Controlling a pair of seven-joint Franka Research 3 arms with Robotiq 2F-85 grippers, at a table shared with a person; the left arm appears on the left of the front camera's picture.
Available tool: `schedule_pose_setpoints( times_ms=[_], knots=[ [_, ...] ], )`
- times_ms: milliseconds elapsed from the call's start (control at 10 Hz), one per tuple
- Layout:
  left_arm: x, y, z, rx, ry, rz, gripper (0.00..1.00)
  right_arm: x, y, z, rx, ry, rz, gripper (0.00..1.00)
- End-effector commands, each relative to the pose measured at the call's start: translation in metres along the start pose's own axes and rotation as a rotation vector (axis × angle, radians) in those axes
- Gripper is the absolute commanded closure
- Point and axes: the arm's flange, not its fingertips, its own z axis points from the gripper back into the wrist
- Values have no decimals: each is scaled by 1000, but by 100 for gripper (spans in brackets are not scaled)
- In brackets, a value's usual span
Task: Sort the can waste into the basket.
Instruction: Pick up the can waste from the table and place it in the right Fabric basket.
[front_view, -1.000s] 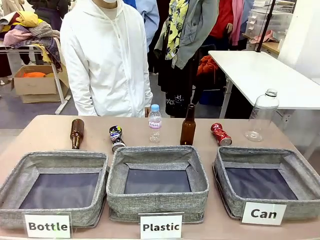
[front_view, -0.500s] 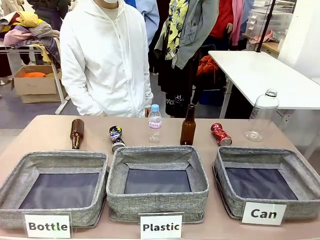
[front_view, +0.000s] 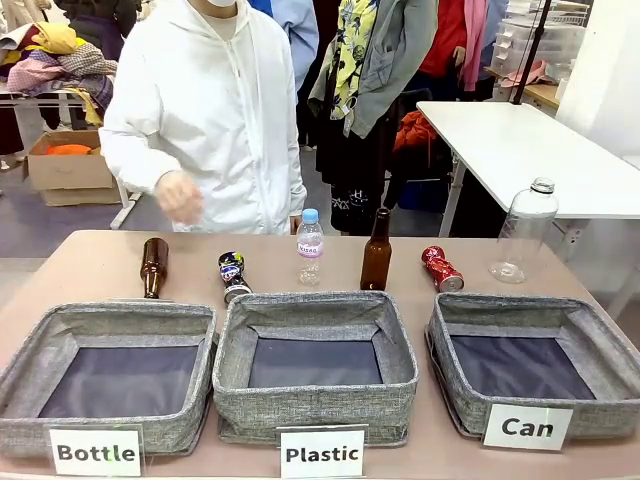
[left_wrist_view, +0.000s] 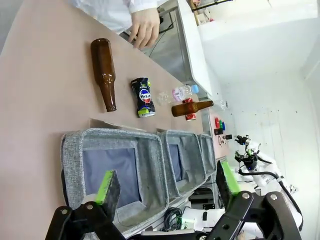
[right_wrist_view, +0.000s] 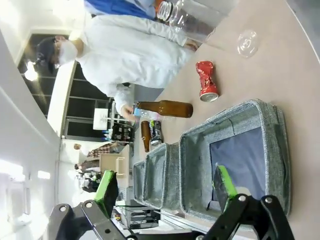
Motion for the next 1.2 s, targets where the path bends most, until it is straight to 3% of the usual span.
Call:
schedule_pose_setpoints(
  times_ms=[0, 200, 400, 600, 700, 900, 1000, 1100],
  knots=[
    [3, 2, 1, -12, 0, -22, 0, -3, 50, -37, -192, 29, 149, 0],
    [3, 2, 1, -12, 0, -22, 0, -13, 105, -94, -367, 96, 316, 0],
    [3, 2, 1, -12, 0, -22, 0, -34, 148, -171, -639, 123, 487, 0],
    [3, 2, 1, -12, 0, -22, 0, -66, 168, -233, -938, 67, 664, 0],
    [3, 2, 1, -12, 0, -22, 0, -75, 171, -251, -1019, 51, 715, 0],
    [3, 2, 1, -12, 0, -22, 0, -103, 174, -244, -1061, 32, 787, 0],
    [3, 2, 1, -12, 0, -22, 0, -85, 176, -270, -939, 75, 776, 0],
    [3, 2, 1, -12, 0, -22, 0, -85, 176, -270, -939, 75, 776, 0]
  ],
)
